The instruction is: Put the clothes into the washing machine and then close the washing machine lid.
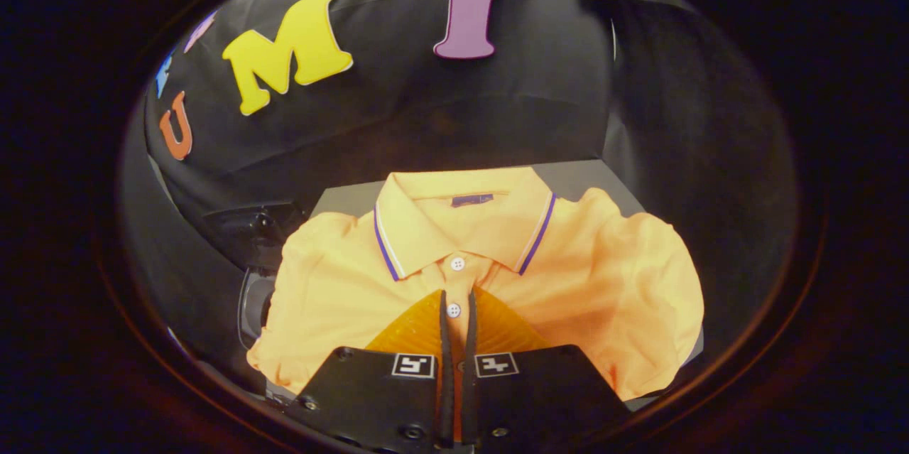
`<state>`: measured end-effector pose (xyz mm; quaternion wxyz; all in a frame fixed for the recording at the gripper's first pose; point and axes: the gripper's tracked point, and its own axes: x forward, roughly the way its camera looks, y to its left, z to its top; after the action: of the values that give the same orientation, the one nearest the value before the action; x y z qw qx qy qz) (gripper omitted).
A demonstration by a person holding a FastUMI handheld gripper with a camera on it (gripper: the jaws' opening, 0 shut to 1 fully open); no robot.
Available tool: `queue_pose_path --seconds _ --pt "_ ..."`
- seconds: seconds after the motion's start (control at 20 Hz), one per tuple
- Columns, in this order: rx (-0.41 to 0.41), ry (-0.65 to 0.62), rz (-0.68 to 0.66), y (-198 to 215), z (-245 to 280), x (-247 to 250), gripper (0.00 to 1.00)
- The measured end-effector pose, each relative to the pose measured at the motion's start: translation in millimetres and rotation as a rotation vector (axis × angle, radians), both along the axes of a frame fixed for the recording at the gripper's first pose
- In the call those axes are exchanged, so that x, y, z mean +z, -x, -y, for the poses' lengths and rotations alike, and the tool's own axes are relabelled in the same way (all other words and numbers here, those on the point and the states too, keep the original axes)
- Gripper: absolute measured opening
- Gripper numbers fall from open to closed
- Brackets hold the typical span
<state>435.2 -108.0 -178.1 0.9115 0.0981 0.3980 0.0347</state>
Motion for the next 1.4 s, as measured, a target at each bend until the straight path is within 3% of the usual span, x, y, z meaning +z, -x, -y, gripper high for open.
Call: queue_pose_path --seconds 0.25,0.5,0.95,1.4 --pt "-0.019 0.027 0.011 -3 -6 34 0.07" --pt "0.034 -0.008 0.07 -8 -54 99 0.07" --pt "0.207 0.007 0.195 -8 -167 188 0.07" --pt "0.363 -0.029 0.224 2 -289 211 0.07"
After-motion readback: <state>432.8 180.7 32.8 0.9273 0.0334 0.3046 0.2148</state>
